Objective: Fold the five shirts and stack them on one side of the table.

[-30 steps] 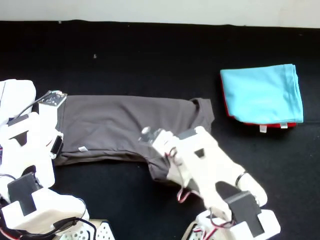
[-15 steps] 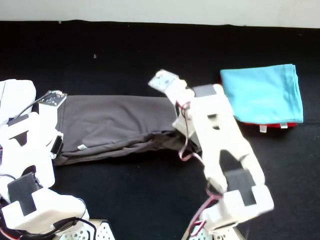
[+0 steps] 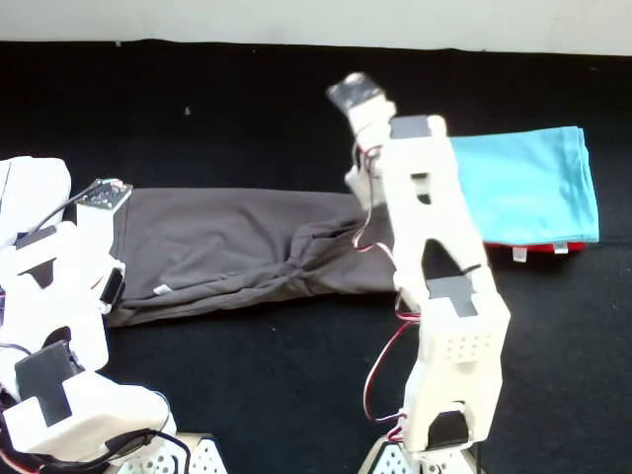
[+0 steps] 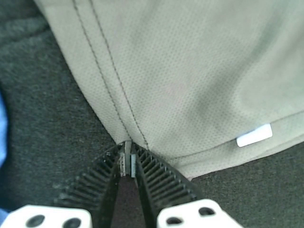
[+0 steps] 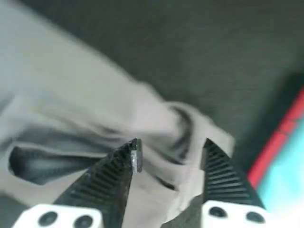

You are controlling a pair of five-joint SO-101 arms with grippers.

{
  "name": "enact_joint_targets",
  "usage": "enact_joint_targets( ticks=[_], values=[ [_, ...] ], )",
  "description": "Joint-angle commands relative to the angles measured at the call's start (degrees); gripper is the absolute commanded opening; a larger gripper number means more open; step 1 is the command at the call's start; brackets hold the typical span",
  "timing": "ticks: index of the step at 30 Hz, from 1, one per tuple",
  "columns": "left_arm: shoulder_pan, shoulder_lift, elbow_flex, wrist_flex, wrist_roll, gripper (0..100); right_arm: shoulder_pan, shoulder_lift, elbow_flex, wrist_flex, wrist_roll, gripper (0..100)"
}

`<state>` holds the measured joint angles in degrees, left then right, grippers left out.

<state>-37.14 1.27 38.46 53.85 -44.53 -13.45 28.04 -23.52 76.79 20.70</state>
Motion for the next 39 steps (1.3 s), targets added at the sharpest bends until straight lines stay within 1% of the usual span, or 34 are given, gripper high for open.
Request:
enact_joint_targets(
  ticks=[1,5,9,12,17,18,20,23,25,32,39],
  values=[
    [0.1,0.5,0.1,-1.1,-0.5,1,1.0,-2.9,-5.0,4.1,-3.1,22.0],
    [0.0,0.4,0.0,-1.1,-0.4,1,0.0,-6.4,-5.1,10.2,-3.0,22.0],
    [0.1,-1.2,-3.6,-0.4,5.3,1,-1.5,-10.3,-5.1,15.4,-2.9,18.0],
    [0.3,-4.2,-9.0,5.5,8.7,1,-2.2,-14.2,-5.1,18.7,-2.9,17.7],
    [4.1,-9.6,-19.1,20.2,11.9,1,-2.2,-20.3,-4.8,24.0,-2.9,17.7],
    [4.5,-10.3,-20.9,22.2,12.8,2,-2.1,-21.2,-4.6,24.2,-2.9,17.7],
    [4.8,-10.8,-23.5,24.1,14.9,6,-2.0,-23.7,-3.8,24.2,-3.0,17.7],
    [4.7,-9.7,-24.9,23.3,17.2,18,-2.6,-27.7,0.4,24.1,-2.9,17.7],
    [4.6,-7.4,-25.1,21.1,17.2,22,-3.1,-30.2,4.2,24.1,-2.9,17.7],
    [3.7,4.0,-25.3,9.5,17.2,21,-3.3,-38.4,15.7,24.0,-2.8,17.7],
    [3.8,18.0,-35.7,8.3,18.4,21,-3.3,-45.2,22.3,24.0,-2.8,17.7]
  ],
)
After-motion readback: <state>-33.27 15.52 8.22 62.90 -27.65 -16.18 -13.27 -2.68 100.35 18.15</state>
